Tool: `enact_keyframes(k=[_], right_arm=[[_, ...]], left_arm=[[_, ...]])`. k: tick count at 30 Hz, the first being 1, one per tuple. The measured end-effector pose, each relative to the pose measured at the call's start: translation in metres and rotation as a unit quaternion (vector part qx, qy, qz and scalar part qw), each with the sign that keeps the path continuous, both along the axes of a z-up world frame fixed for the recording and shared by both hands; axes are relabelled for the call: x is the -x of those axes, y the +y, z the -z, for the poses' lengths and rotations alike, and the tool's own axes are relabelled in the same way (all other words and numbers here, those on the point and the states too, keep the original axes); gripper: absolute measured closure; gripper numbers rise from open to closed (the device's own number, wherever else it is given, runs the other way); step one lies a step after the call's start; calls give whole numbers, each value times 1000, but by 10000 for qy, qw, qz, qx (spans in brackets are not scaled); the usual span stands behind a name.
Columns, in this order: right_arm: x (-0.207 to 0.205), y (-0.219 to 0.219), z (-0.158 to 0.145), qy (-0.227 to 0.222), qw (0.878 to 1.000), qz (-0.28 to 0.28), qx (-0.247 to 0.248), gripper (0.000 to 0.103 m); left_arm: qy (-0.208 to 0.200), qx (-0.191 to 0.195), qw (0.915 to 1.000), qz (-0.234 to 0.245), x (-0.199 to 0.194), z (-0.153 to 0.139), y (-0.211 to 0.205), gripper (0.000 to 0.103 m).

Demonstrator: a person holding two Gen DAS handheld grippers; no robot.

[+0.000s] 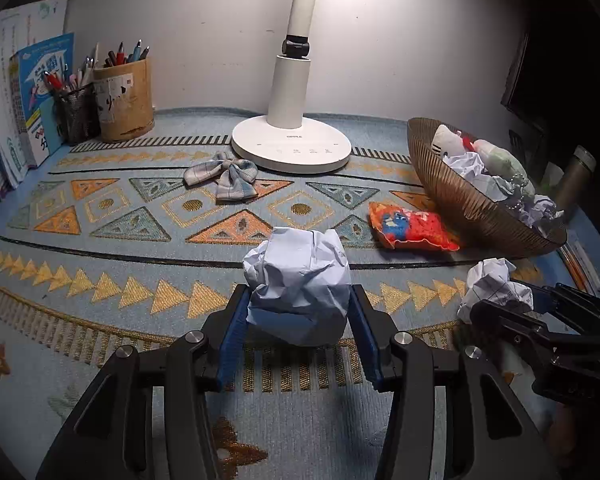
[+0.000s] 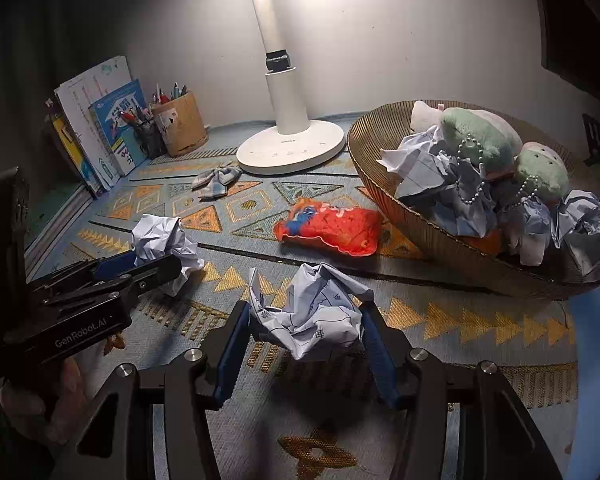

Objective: Organize objects
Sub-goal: 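Carry both paper balls toward the amber bowl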

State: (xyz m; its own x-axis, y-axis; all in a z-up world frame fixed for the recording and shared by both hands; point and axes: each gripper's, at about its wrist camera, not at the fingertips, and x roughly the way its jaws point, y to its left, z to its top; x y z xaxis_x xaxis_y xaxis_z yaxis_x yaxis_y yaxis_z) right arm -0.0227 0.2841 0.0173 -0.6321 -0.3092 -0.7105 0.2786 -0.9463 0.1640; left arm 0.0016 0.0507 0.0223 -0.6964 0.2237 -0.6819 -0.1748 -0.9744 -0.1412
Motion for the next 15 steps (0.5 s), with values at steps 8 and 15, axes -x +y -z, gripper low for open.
enact_keyframes(k=[8,15], right_arm=[[-4,14,5,-152,9994,85,296,30],[-1,8,8,-215,9995,97,204,30]], left_arm=[[150,139,9998,-12,-3,-1,3,56],[185,128,9997,57,-4,-2,4,56]])
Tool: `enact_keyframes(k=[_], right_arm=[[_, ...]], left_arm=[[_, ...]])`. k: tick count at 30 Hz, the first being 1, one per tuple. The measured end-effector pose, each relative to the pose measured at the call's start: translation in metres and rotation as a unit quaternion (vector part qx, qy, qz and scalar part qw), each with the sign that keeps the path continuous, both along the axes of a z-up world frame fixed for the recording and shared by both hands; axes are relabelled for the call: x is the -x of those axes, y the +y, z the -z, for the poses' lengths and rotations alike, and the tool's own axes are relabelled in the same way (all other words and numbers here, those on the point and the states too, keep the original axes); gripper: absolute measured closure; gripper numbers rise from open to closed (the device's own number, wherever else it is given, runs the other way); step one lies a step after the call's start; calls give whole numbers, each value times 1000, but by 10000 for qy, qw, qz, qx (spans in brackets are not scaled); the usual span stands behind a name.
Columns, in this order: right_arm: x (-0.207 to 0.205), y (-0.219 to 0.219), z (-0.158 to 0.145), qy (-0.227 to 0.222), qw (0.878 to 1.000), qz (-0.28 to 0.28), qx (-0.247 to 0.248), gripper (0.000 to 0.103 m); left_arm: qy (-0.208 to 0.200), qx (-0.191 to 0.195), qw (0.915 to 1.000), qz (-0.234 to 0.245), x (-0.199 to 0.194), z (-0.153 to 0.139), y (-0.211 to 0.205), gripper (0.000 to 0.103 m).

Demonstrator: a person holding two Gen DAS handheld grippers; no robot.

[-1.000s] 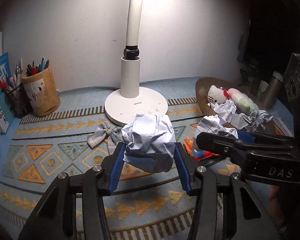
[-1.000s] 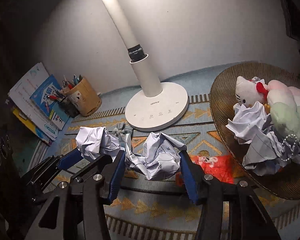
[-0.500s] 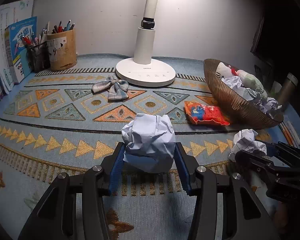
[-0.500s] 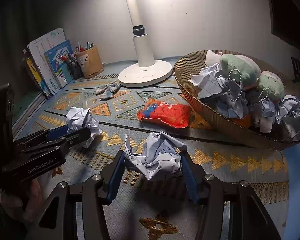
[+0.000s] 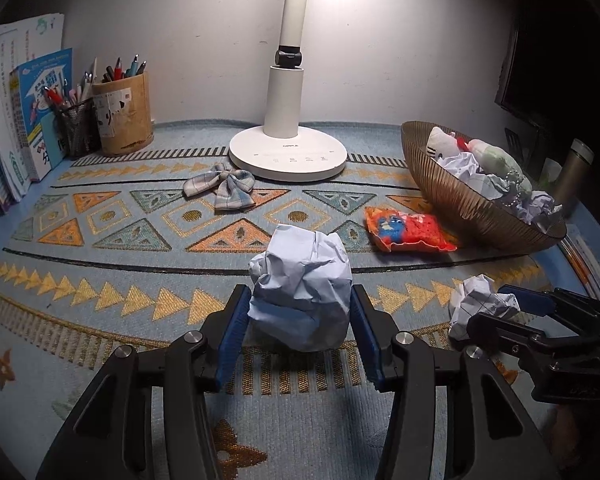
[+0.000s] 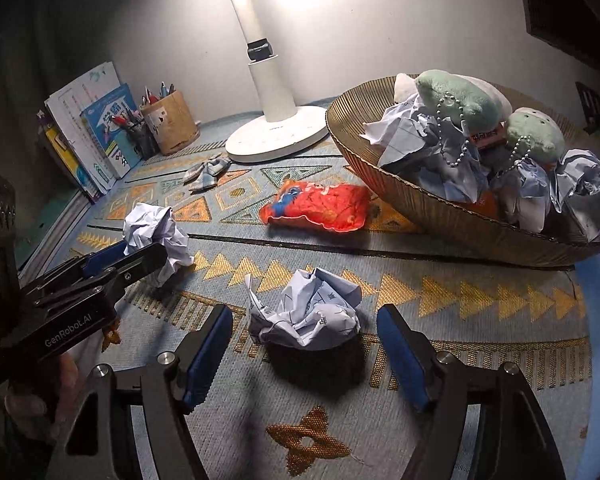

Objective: Organize objects
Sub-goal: 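Carry both paper balls toward the amber bowl, then lower both paper balls over the amber bowl and open both tools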

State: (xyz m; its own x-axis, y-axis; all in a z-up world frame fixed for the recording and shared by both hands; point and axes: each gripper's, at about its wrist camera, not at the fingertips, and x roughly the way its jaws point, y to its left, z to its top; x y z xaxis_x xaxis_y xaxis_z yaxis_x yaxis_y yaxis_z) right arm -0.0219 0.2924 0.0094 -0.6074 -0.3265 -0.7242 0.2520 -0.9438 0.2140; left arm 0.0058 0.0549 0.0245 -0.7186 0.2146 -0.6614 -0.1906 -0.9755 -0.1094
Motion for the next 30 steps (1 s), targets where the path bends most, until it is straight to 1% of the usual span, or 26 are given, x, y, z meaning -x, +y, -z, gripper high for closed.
enact_keyframes(k=[1,2,3,4,6,12,14,20,23,25,27,30], right_arm=[[-1,-2,0,27,10000,-22,-34,30],[-1,-4,-1,61,9999,-24,-89,33],[-1,-5,0,67,9999,-32,-136,39],[0,-6,1,42,9998,-34,-174,43],[2,-7,1,27,9998,-35,-190,47],[-1,-9,-1,133,9996,-112,-210,48],[-2,-9,-2,171,9996,-131,-191,48],[-7,3,-9,324,9991,-164,235,48],[-11,12,-14,391,9980,-102,496,48],[-16,21,-20,426,9967,-92,691,48],[-23,33,-35,560,9954,-61,777,48],[-27,67,-78,1097,9886,228,1004,48]], left_arm=[[-4,-10,10000,-8,0,0,0,56],[-10,-21,10000,-17,1,0,0,56],[-16,-33,10000,-25,1,0,-1,56],[-17,-50,10000,-29,1,0,-1,56],[-17,-69,10000,-29,1,0,-2,56],[12,-26,10000,17,0,-1,1,56],[30,-76,10000,39,0,-2,0,56],[139,-427,9989,164,-5,-8,-7,57],[145,-405,9989,174,-7,-12,-4,57],[194,-398,9986,292,-9,-22,4,57],[371,-458,9970,495,-8,-43,17,57],[611,-655,9919,902,8,-80,46,57]])
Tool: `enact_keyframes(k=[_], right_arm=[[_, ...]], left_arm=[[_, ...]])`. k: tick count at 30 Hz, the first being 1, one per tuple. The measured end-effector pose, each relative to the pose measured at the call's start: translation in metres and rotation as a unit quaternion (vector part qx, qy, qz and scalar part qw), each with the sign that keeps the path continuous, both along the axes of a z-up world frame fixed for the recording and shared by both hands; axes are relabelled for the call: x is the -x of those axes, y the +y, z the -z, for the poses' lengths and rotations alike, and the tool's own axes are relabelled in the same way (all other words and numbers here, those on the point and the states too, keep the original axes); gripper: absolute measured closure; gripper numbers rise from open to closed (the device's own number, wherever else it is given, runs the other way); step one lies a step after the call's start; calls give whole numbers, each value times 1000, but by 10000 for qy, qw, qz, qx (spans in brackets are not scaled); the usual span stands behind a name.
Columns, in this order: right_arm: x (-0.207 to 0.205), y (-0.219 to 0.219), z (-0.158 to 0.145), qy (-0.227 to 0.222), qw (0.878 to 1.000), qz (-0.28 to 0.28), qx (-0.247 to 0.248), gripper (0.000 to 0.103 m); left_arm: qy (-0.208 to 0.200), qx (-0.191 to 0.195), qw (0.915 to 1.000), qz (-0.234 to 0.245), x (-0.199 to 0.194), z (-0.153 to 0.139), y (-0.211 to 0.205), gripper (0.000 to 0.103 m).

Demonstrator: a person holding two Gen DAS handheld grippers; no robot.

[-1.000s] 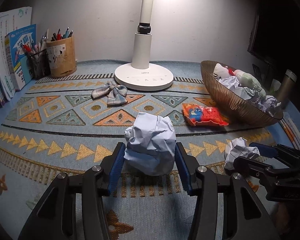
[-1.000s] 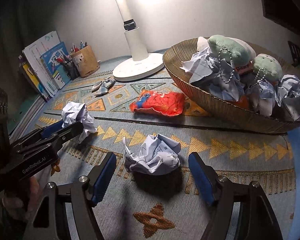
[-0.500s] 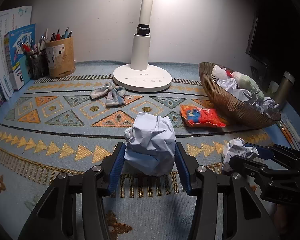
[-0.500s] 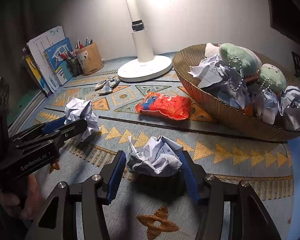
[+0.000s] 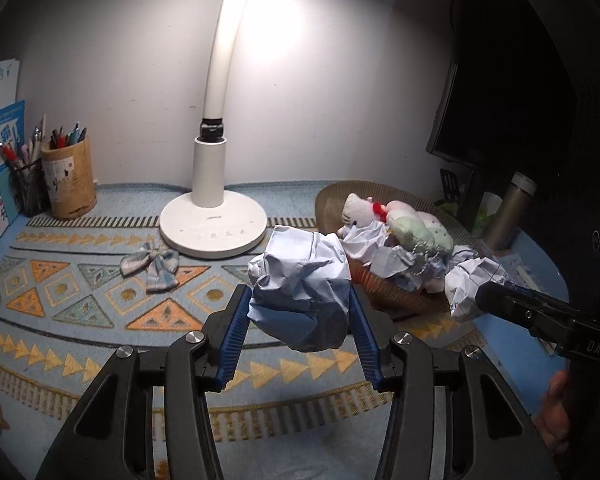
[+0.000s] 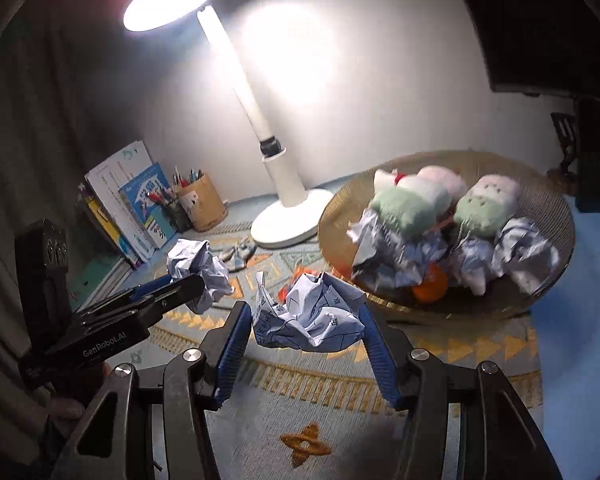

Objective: Organize objects
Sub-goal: 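Lower both paper balls over the amber bowl and open both tools, then move both tools back toward the plaid bow and red snack bag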

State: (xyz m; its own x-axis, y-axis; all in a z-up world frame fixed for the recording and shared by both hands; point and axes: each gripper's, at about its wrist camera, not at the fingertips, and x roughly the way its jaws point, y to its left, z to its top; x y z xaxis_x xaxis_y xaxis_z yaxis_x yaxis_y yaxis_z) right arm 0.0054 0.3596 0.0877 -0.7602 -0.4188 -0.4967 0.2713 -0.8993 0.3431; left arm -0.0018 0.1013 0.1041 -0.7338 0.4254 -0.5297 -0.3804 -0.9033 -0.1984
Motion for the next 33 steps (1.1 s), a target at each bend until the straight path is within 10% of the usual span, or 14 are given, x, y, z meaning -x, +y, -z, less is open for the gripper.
enact_keyframes(k=[5,12,16,18,33], right_arm=[[36,72,-43,275,9894,1427,9,47],[100,122,-21,-408,9741,2210,-255,47],[112,134,-10,-650,9709,2295,-214,34],[111,137,-8,-668,9705,2313,-156,31],[26,32,-53,2,9946,1020,-212,31]], left_arm=[[107,-105,9991,389,59,-27,54,57],[-145,199,9980,580,109,6,101,57],[-445,177,9954,830,117,17,111,41],[-528,83,9952,819,118,21,107,9],[-74,-434,9985,-318,29,-8,-41,9]])
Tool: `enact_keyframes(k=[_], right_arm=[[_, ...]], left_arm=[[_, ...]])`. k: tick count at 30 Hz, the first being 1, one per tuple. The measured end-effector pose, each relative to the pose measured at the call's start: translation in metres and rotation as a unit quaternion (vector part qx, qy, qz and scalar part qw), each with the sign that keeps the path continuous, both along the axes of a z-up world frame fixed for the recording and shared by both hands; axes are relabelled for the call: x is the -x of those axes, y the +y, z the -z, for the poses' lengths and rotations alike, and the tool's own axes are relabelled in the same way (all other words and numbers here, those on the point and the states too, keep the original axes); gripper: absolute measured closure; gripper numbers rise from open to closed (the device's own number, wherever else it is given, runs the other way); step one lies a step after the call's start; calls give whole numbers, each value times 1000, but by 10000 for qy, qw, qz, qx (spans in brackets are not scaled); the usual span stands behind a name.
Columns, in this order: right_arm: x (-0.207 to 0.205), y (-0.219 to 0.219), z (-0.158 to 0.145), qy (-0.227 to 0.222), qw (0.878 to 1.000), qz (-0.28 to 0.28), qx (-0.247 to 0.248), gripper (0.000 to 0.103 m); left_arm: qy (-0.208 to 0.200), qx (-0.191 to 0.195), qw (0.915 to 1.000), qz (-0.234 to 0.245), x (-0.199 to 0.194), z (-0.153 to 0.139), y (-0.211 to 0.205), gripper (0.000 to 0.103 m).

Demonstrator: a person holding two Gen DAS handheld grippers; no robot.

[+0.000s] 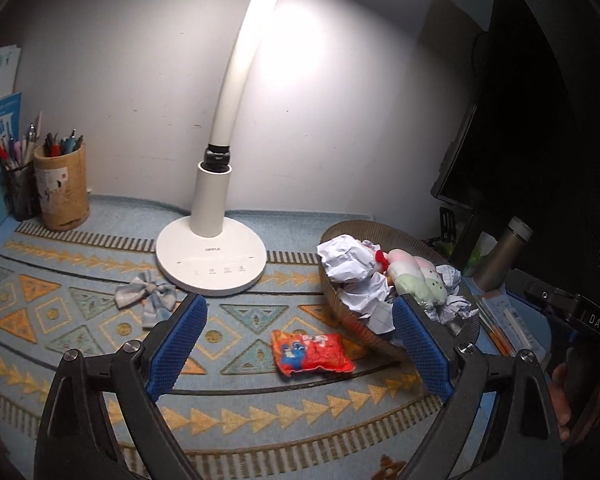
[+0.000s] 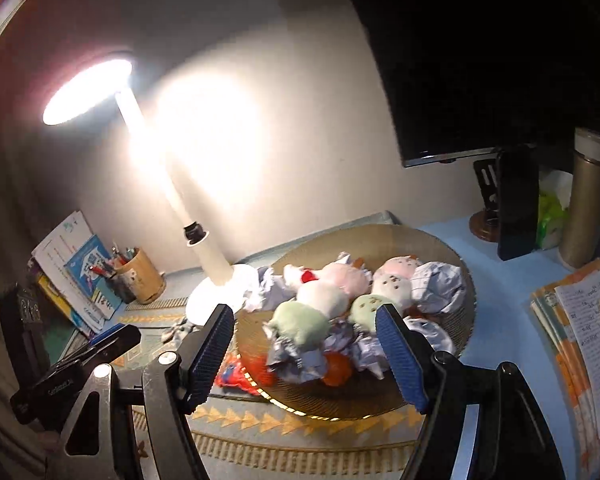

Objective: Organize objects
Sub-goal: 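Move both tools back toward the plaid bow and red snack bag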

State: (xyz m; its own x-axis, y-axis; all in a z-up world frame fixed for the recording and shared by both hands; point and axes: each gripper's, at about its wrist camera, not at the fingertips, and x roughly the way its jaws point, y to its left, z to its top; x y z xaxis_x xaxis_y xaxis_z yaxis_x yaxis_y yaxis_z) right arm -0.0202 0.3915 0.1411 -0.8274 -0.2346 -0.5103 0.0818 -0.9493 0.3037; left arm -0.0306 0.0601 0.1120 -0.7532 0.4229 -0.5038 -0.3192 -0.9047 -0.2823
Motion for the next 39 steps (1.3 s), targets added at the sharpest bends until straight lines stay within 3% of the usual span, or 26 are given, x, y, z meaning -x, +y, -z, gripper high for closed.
enact_keyframes(k=[4,10,17,21,25,32,39], right_arm=[[-12,-55,15,-169,9969,-770,-34,31],[-7,-110,73,-618,9909,-1148,-324,31],[11,-130,119,-826,9887,-727,-1020,31],[15,-120,121,-860,9911,-680,-750,31],[25,-99,127,-1164,9918,-456,-276,31],[51,-107,127,-1303,9897,-190,-564,31],[87,-118,137,-1624,9856,-177,-432,31]], left_arm=[[-165,269,9976,-615,-11,24,-44,9],[-625,321,9921,-1036,-17,72,-78,9],[-698,601,9886,-1188,-19,89,-70,9],[-667,813,9880,-1136,-20,90,-63,9],[-632,868,9880,-1106,-21,89,-61,9],[-682,733,9892,-1073,-20,89,-64,9],[-800,428,9894,-1131,-18,91,-74,9]])
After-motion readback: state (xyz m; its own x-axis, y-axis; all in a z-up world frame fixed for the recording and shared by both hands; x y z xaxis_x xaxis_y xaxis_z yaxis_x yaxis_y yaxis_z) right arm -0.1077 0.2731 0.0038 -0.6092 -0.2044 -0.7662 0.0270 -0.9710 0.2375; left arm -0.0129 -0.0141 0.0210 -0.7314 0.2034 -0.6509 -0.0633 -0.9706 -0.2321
